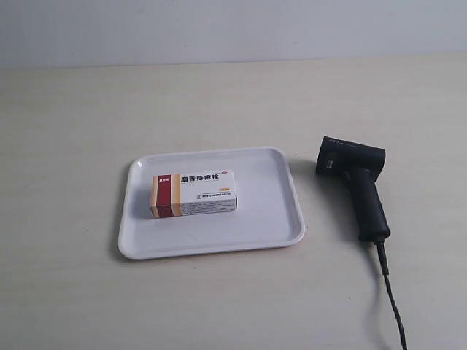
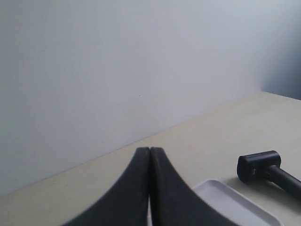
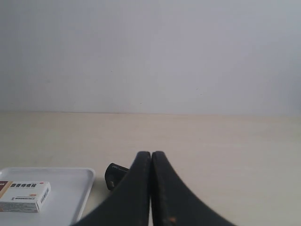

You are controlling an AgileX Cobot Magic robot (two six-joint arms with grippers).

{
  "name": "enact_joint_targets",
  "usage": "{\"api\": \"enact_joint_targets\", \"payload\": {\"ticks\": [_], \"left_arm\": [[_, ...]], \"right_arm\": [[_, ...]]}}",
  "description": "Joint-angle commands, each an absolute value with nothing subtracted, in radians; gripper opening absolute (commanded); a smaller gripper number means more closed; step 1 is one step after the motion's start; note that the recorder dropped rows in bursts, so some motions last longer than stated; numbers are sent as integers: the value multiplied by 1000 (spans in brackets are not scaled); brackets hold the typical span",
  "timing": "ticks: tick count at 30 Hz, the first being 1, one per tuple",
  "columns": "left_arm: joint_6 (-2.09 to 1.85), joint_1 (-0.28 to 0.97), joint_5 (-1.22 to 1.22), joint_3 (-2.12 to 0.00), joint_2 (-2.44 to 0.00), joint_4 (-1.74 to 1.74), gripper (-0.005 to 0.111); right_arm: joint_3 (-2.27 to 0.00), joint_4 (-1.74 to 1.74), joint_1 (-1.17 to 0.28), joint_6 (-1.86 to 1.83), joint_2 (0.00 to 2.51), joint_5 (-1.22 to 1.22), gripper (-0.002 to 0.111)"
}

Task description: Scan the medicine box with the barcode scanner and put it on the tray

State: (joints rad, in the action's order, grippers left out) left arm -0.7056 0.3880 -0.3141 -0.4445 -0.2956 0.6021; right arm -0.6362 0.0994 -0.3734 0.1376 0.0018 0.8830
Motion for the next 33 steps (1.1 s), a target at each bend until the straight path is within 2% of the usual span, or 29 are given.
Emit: {"api": "enact_joint_targets", "payload": {"ticks": [1,7,15,24,28,33], "left_arm": [[-705,383,-308,-442,-291,600,0],[-757,383,-308,-442,-291,462,0],[-763,375,-310,-442,-280,448,0],[-566,94,-424,-411,-107,507,0],[-566,40,-426,-335,-17,489,0],[-566,31,-398,-230,0,475,0]], "right_arm": [[-633,98,-372,139,0,885,0],[-633,98,-372,139,0,885,0],[-633,98,-372,139,0,885,0],[-633,96,-372,139,0,885,0],[-633,96,-372,139,0,885,0],[-633,96,-372,139,0,887,0]]}}
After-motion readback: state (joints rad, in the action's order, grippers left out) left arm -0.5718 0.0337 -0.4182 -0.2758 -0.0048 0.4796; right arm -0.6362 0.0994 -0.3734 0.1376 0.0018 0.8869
